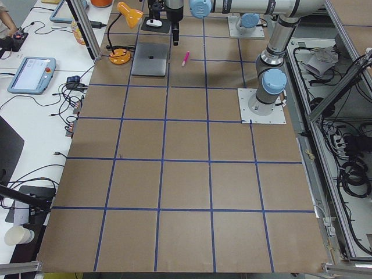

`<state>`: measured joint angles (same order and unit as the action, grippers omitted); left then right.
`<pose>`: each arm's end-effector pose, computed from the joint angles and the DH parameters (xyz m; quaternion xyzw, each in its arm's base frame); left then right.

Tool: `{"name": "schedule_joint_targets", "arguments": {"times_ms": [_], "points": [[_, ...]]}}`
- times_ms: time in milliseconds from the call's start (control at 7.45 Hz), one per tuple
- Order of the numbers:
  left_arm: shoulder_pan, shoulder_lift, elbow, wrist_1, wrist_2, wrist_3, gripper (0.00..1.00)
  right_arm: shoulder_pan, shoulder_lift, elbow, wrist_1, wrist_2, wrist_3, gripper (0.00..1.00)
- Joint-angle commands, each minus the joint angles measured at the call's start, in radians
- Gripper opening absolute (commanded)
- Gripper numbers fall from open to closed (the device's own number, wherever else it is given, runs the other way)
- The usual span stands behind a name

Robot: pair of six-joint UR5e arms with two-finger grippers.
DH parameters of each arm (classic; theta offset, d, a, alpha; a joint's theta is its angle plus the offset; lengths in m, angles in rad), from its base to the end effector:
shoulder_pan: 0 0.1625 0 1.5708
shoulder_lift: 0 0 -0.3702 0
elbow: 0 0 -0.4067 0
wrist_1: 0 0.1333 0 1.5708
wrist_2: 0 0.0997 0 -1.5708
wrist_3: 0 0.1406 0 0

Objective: Place pen and mouse around notebook

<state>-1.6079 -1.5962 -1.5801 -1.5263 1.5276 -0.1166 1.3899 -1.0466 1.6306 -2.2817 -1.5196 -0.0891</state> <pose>-0.1585 -0.5114 0.3790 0.0396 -0.9990 0.0032 0.0219 0.0228 -0.6561 0.1321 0.0442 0.9967 -0.0662 0.0168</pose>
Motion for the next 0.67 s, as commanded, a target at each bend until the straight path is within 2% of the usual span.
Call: {"name": "schedule_joint_targets", "arguments": {"times_ms": [0,134,268,537], "points": [[0.0,0.002,-0.001,0.0,0.0,0.0,1.0,0.014,-0.16,0.0,0.216,-0.002,0.002,1.0],[0.002,0.002,-0.001,0.0,-0.001,0.0,1.0,0.03,-0.252,0.008,0.348,-0.014,0.012,1.0],[0.0,0.004,-0.001,-0.002,-0.001,0.0,1.0,0.056,-0.324,0.017,0.452,-0.014,0.125,1.0],[0.002,0.005,-0.001,-0.005,0.0,0.0,1.0,0.087,-0.454,0.021,0.613,-0.016,0.215,1.0]]}}
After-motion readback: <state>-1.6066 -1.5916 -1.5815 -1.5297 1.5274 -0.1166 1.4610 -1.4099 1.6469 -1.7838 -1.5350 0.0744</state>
